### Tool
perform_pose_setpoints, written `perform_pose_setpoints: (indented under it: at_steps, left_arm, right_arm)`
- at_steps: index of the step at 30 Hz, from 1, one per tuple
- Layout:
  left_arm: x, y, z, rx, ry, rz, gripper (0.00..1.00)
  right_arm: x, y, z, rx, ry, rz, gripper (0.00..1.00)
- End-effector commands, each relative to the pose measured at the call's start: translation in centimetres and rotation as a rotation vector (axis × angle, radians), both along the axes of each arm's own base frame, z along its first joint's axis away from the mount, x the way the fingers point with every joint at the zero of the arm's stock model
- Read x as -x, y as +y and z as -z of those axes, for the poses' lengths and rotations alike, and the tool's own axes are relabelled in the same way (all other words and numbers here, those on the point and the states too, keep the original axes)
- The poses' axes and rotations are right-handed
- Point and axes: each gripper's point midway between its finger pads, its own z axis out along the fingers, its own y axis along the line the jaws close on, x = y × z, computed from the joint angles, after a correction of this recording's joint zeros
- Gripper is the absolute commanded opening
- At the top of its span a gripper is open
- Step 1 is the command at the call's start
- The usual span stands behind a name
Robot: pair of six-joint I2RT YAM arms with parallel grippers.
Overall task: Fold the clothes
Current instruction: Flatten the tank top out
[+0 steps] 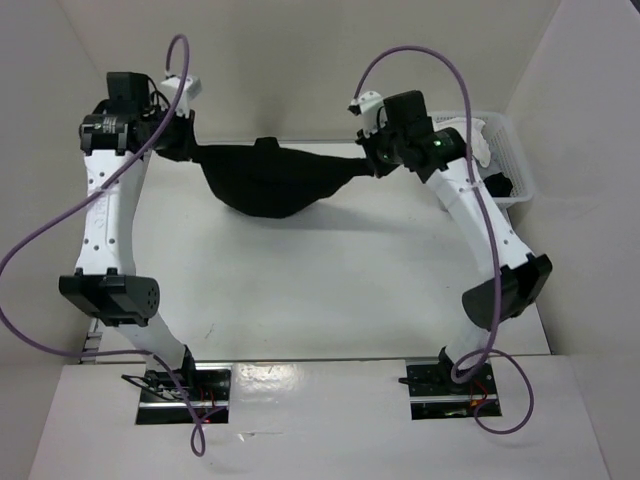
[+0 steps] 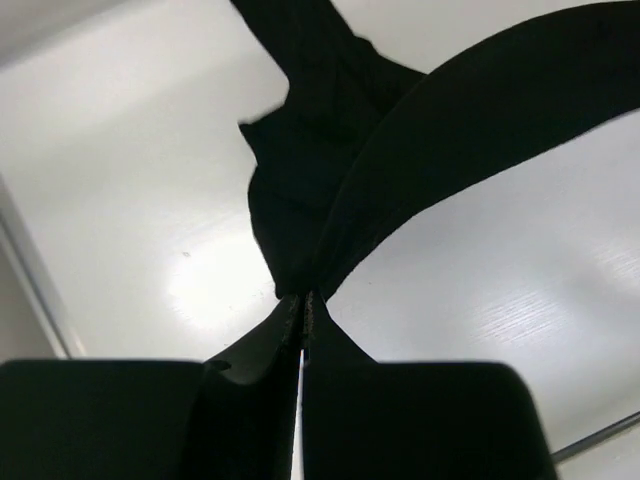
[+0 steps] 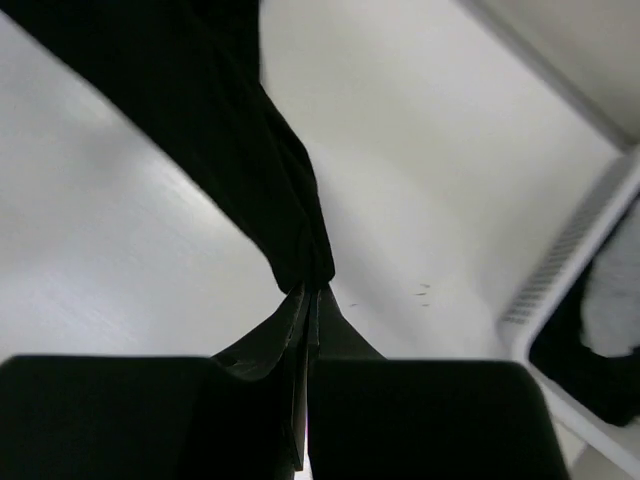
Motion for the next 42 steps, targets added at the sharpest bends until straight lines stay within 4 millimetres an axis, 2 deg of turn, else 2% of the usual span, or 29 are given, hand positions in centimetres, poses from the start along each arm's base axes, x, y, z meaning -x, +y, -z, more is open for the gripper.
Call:
perform_pose_setpoints:
  at_steps: [1, 4, 6, 7, 8, 11, 12, 13, 14, 15, 16, 19, 20, 23, 25, 27, 28, 30, 31, 32, 33, 34, 36, 37, 38, 39, 40, 41, 42]
  left_arm:
    - [2.2, 0.0, -5.5, 0.010, -0.116, 0.007, 0.00]
    - [3.8, 0.2, -10.5, 0.001, -0.270, 0.013, 0.00]
    - [5.3, 0.1, -12.9, 0.002, -0.334, 0.044, 0.00]
    - [5.6, 0.7, -13.6, -0.013, -0.359, 0.049, 0.00]
    - [6.7, 0.9, -15.1, -0.021, -0.404, 0.041, 0.00]
    - [8.9, 0.9, -16.6, -0.059, -0.461, 0.061, 0.00]
    - [9.3, 0.9, -16.7, -0.061, -0.470, 0.061, 0.00]
    - [8.7, 1.3, -15.7, -0.070, -0.463, 0.046, 0.00]
    - [10.0, 1.5, -16.4, -0.090, -0.507, 0.025, 0.00]
    - [9.6, 2.0, -16.9, -0.112, -0.552, -0.001, 0.00]
    - [9.2, 2.9, -15.5, -0.134, -0.521, -0.043, 0.00]
    - [9.4, 3.9, -16.0, -0.158, -0.534, -0.099, 0.00]
    - [9.7, 4.0, -16.6, -0.155, -0.555, -0.115, 0.00]
    - [9.8, 4.8, -18.4, -0.173, -0.599, -0.164, 0.00]
    - [9.9, 5.1, -20.4, -0.186, -0.646, -0.187, 0.00]
    - [10.2, 5.3, -21.6, -0.184, -0.667, -0.203, 0.00]
    - [10.5, 5.2, -23.5, -0.186, -0.717, -0.206, 0.00]
    - [10.2, 5.0, -24.1, -0.158, -0.721, -0.205, 0.00]
    - [11.0, 4.6, -26.2, -0.154, -0.785, -0.192, 0.00]
    - [10.9, 4.4, -26.5, -0.142, -0.787, -0.186, 0.00]
    - [9.6, 4.2, -25.9, -0.137, -0.765, -0.177, 0.00]
    - [9.1, 4.3, -25.8, -0.137, -0.756, -0.177, 0.00]
    - [7.6, 4.3, -26.4, -0.124, -0.769, -0.172, 0.00]
    - [7.3, 4.1, -25.8, -0.107, -0.744, -0.166, 0.00]
    - [7.1, 4.0, -26.0, -0.104, -0.753, -0.158, 0.00]
    - [6.9, 3.6, -26.9, -0.093, -0.793, -0.152, 0.00]
    - [6.5, 3.6, -26.4, -0.092, -0.775, -0.151, 0.00]
    - [6.4, 3.6, -26.7, -0.093, -0.787, -0.151, 0.00]
    - [6.6, 3.0, -26.6, -0.084, -0.782, -0.130, 0.00]
  right_arm:
    - [-0.1, -2.0, -5.1, 0.034, -0.164, 0.080, 0.00]
    - [0.0, -3.4, -8.9, 0.031, -0.285, 0.128, 0.00]
    - [0.2, -3.9, -12.1, 0.004, -0.357, 0.151, 0.00]
    - [0.3, -3.9, -12.7, -0.003, -0.369, 0.152, 0.00]
    - [0.4, -4.5, -13.1, -0.007, -0.379, 0.163, 0.00]
    - [0.1, -4.9, -13.0, 0.027, -0.393, 0.166, 0.00]
    - [0.1, -4.9, -12.5, 0.033, -0.382, 0.165, 0.00]
    - [-0.1, -5.0, -12.3, 0.046, -0.385, 0.169, 0.00]
    - [-0.3, -5.0, -12.0, 0.046, -0.385, 0.169, 0.00]
    - [-0.5, -5.1, -12.3, 0.058, -0.399, 0.172, 0.00]
    - [-0.6, -5.5, -12.3, 0.082, -0.408, 0.180, 0.00]
    - [-0.7, -6.4, -15.3, 0.091, -0.492, 0.210, 0.00]
    - [-0.5, -6.5, -17.6, 0.060, -0.546, 0.219, 0.00]
    - [0.1, -7.2, -21.7, 0.036, -0.644, 0.243, 0.00]
    - [0.5, -7.6, -24.2, 0.016, -0.705, 0.260, 0.00]
    - [0.7, -7.9, -25.5, 0.000, -0.737, 0.275, 0.00]
    - [1.3, -8.1, -26.9, -0.029, -0.766, 0.285, 0.00]
    - [2.0, -8.4, -28.8, -0.067, -0.808, 0.297, 0.00]
    - [1.9, -8.3, -29.1, -0.071, -0.814, 0.298, 0.00]
    - [1.4, -7.9, -29.0, -0.075, -0.812, 0.285, 0.00]
    - [1.5, -8.0, -29.6, -0.069, -0.831, 0.282, 0.00]
    - [0.4, -7.7, -29.1, -0.061, -0.824, 0.291, 0.00]
    - [-0.2, -8.3, -29.7, -0.043, -0.846, 0.333, 0.00]
    - [-0.4, -8.1, -29.6, -0.039, -0.840, 0.332, 0.00]
    - [-1.7, -7.4, -28.5, -0.022, -0.815, 0.330, 0.00]
    - [-0.8, -8.0, -30.7, -0.062, -0.865, 0.356, 0.00]
    - [-0.7, -8.0, -30.6, -0.056, -0.857, 0.354, 0.00]
    - [-0.4, -7.8, -31.9, -0.089, -0.900, 0.365, 0.00]
    - [-0.2, -8.2, -32.1, -0.092, -0.913, 0.389, 0.00]
